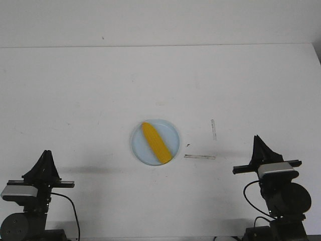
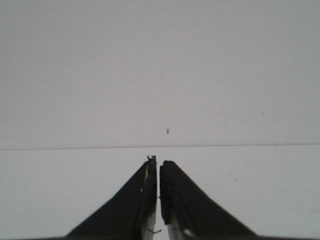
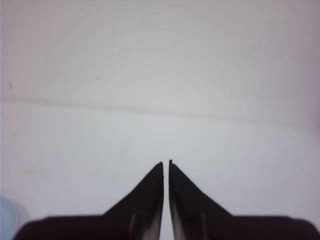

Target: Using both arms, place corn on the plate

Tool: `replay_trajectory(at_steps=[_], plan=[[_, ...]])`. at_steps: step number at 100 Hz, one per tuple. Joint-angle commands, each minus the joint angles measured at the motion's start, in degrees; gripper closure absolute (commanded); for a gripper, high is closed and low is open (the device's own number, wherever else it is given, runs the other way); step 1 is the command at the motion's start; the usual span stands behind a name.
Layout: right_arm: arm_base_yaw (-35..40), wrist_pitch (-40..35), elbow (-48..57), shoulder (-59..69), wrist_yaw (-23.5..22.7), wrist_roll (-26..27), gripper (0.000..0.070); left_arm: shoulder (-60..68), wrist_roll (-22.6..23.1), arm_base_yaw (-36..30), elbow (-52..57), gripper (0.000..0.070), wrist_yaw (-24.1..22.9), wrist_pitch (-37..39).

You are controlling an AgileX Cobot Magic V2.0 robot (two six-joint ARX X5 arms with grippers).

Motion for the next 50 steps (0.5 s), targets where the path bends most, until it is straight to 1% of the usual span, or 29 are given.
replay_trajectory(at_steps=[1,25,50], plan=[[-0.02,0.52,0.11,-1.66,0.15,0.59,0.0684,-0.15,0.13,-0.02,0.90,0.0697,0.13,0.94],[0.00,0.57,0.11,-7.17,0.13,0.66,0.0684,-0.15,0.13,-0.02,0.90,0.0697,0.13,0.94],[0.00,0.57,0.11,-8.22,0.13,0.66,0.0684,-0.15,0.13,-0.02,0.90,0.0697,0.13,0.94]])
